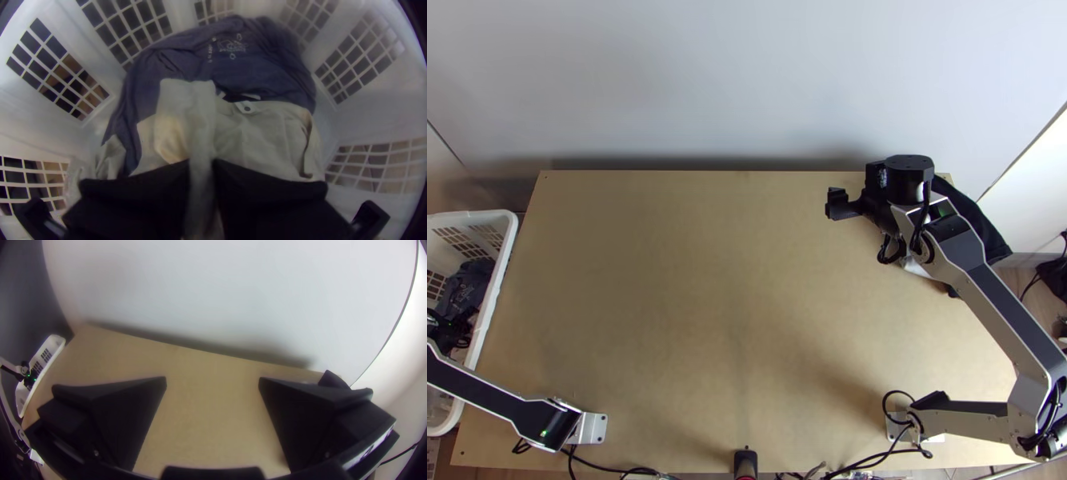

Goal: Fold the t-shirt

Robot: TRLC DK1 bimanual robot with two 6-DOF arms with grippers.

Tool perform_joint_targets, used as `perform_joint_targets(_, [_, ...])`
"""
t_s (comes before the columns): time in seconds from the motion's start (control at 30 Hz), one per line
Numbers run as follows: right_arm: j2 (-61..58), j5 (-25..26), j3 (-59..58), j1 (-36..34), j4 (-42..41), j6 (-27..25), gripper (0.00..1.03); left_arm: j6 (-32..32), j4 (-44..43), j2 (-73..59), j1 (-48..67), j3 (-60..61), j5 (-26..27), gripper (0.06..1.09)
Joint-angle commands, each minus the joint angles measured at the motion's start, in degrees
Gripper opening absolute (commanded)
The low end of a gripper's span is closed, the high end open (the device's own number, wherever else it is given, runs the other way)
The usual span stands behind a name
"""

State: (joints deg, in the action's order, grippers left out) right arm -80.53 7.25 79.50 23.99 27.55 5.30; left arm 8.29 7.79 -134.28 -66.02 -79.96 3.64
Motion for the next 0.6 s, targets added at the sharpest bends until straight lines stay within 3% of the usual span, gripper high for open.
perform_joint_targets(0.0, [0.1, 0.0, -0.5, 0.1, 0.0, -0.6, 0.96, -4.2, 0.3, 3.1, -0.1, -0.5, 3.3, 0.10])
perform_joint_targets(0.57, [0.3, 0.0, -2.4, 0.4, -0.7, -0.5, 0.96, -7.5, 8.2, 32.5, 6.0, -2.0, 9.0, 0.10])
